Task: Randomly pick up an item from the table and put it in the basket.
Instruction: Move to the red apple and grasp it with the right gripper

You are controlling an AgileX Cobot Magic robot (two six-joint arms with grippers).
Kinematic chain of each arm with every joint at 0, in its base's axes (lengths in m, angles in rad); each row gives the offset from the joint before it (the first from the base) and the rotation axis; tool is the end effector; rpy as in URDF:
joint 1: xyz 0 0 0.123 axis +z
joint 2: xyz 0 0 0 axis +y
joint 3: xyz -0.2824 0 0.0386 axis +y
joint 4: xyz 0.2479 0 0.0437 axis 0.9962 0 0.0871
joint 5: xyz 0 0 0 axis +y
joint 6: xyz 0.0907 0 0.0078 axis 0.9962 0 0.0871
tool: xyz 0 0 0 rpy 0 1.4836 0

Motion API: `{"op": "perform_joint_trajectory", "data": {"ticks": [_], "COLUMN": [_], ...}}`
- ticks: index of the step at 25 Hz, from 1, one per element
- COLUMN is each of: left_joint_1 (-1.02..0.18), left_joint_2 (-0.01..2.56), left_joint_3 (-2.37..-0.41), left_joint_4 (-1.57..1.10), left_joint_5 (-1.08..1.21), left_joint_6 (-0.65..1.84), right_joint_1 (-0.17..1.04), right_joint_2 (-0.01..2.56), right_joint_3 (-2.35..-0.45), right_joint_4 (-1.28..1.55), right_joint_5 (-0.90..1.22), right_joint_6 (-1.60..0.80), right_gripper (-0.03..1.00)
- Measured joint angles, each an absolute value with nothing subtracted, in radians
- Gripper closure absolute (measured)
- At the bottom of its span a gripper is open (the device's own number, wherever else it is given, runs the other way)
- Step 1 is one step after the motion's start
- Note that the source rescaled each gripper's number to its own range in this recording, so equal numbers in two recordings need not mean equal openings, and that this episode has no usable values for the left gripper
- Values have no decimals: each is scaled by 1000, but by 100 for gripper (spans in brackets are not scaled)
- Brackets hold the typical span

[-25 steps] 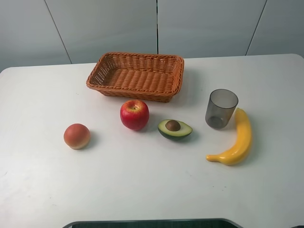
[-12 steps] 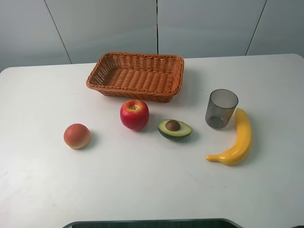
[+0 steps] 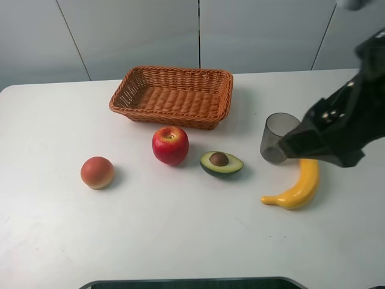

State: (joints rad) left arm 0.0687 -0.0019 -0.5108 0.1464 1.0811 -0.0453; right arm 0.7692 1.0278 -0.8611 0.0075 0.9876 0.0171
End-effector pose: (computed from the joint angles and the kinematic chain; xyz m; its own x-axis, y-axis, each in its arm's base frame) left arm -0.0085 0.0112 0.2792 -0.4620 -0.0080 -0.8868 -0.1712 0.9820 0.0803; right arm 0.1308 0.1275 0.3069 -0.6439 -0.5938 -0.4824 -0.6842 0.7291 0.0157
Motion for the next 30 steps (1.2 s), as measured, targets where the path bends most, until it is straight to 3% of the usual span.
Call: {"op": "perform_joint_trajectory", "data": {"ticks": [8, 30], "left_joint_1": [69, 69], "left_joint_2": [-2, -2], "left_joint_3": [-511, -511], "left_joint_4": [146, 146], "left_joint_5": [1081, 1081], "left_joint_6": [-45, -45], "right_joint_1": [916, 965], "right_joint_2": [1265, 1564], "right_joint_3": [-1005, -1109], "right_joint_4": [-11, 11], "right_joint_5": [973, 874], "right_joint_6": [-114, -410], "right_gripper": [-3, -3]}}
